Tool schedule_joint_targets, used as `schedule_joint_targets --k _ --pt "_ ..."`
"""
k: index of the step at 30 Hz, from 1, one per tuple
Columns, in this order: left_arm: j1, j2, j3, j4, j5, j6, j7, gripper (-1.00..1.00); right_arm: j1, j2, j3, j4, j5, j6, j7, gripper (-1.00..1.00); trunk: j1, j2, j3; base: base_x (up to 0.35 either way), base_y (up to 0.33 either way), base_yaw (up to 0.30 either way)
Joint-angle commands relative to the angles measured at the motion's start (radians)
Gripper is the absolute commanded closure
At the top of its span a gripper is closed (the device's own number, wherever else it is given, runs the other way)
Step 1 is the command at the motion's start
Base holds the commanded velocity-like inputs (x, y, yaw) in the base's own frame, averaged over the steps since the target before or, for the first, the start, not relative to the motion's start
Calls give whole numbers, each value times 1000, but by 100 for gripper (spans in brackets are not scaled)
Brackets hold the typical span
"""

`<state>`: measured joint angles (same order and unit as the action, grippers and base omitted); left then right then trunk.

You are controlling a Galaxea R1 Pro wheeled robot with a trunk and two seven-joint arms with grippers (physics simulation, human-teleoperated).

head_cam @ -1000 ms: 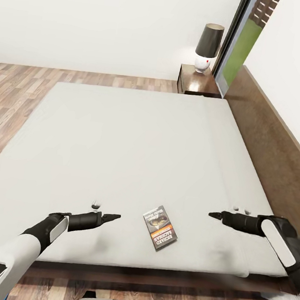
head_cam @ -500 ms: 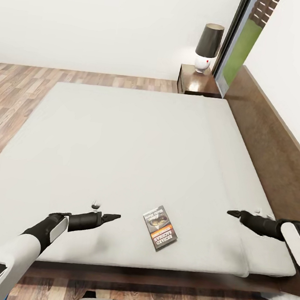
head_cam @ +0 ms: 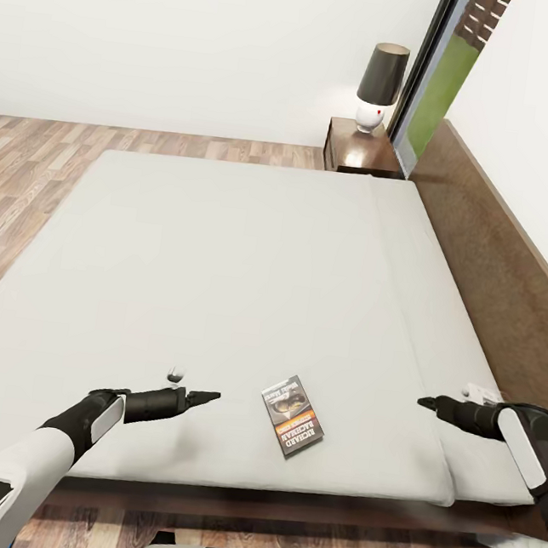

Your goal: In the bedroom, move the book from the bed onto either nightstand, and place the two sandals side by side next to the bed.

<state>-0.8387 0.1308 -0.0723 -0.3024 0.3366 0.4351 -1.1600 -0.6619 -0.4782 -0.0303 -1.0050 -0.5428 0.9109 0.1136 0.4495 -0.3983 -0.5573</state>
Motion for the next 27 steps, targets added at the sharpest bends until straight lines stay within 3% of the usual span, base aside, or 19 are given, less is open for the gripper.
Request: schedule_joint_targets --k 1,2,5,6,7,8,9,10,13,16,21,27 --pt "0 1 -7 0 10 10 -1 -100 -1 22 -3 1 -37 5 11 -100 0 -2 -1 0 0 0" --pt "0 1 -7 0 10 10 -1 -100 -1 34 -3 1 -67 6 11 -100 0 -2 -1 0 0 0" --pt "0 1 -7 0 10 10 -1 -100 -1 106 -1 3 -254 4 9 -100 0 -2 -1 0 0 0" --pt "0 1 -7 0 10 10 -1 -100 -1 116 -1 3 -278 4 9 -100 0 -2 -1 0 0 0" --pt "0 1 -7 0 10 10 -1 -100 -1 165 -1 5 -335 0 7 -100 0 -2 -1 0 0 0" --pt "-1 1 -7 0 10 10 -1 -100 -1 180 -1 5 -343 0 7 -100 0 -2 -1 0 0 0" --pt "-1 1 -6 0 10 10 -1 -100 -1 212 -2 6 -354 -1 7 -100 0 -2 -1 0 0 0" --pt "-1 1 -6 0 10 10 -1 -100 -1 273 -3 8 -367 -2 7 -100 0 -2 -1 0 0 0" --pt "0 1 -6 0 10 10 -1 -100 -1 318 -2 10 -372 -3 6 -100 0 -2 -1 0 0 0" --pt "0 1 -6 2 10 10 -1 -100 -1 337 -1 49 -374 -29 7 -100 0 -2 -1 0 0 0" --pt "0 -1 -6 3 10 9 -1 -100 -1 343 2 202 -374 -178 9 -100 0 -2 -1 0 0 0" --pt "0 -13 -7 11 9 8 1 -100 -1 345 32 238 -373 -235 11 -100 0 -2 -1 0 0 0"
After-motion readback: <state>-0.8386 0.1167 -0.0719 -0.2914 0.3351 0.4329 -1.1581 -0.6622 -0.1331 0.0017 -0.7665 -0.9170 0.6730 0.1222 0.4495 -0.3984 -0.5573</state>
